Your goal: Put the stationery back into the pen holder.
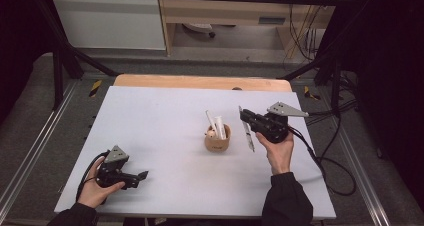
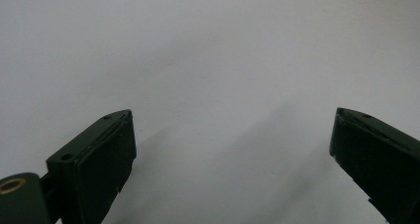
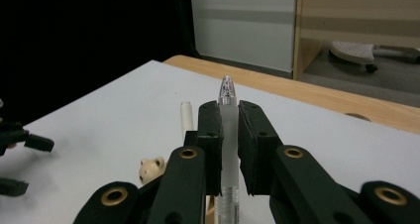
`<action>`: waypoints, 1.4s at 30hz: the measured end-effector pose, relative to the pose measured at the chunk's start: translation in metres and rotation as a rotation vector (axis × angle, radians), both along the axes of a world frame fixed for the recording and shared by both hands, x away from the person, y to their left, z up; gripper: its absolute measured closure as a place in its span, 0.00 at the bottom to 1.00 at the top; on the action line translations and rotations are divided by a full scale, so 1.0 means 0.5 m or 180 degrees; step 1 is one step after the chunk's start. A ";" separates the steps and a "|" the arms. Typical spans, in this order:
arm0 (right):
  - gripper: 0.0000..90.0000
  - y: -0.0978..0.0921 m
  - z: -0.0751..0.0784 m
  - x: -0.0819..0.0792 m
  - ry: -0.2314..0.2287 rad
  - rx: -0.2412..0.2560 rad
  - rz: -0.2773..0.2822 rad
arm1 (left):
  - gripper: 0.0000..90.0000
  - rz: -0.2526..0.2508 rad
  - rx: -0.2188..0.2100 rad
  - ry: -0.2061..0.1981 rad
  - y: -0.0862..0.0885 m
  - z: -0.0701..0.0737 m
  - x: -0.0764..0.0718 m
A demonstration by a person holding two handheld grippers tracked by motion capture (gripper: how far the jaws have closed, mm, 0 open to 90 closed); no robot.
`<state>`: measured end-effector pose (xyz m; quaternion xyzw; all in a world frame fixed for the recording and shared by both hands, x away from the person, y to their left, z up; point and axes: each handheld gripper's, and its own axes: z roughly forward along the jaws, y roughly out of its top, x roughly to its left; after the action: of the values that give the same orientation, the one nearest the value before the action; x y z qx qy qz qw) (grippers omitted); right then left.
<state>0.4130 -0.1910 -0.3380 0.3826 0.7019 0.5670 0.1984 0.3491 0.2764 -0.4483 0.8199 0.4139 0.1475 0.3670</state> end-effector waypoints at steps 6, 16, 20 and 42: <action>0.90 0.020 0.013 0.015 -0.0094 0.0096 -0.0046 | 0.05 -0.0001 0.0001 0.0000 0.000 0.000 0.000; 0.90 0.061 0.026 0.050 -0.0200 0.0173 -0.0062 | 0.05 0.0002 -0.0010 -0.0001 0.001 0.000 0.000; 0.90 0.078 0.025 0.064 -0.0219 0.0209 -0.0043 | 0.05 -0.0005 -0.0008 0.0001 0.001 0.000 0.001; 0.90 0.149 -0.032 0.109 -0.0218 0.0291 0.0083 | 0.05 -0.0020 -0.0011 0.0013 0.000 -0.001 0.001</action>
<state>0.4673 -0.1164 -0.3540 0.3624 0.6731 0.6138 0.1972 0.3498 0.2765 -0.4489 0.8209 0.4122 0.1440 0.3681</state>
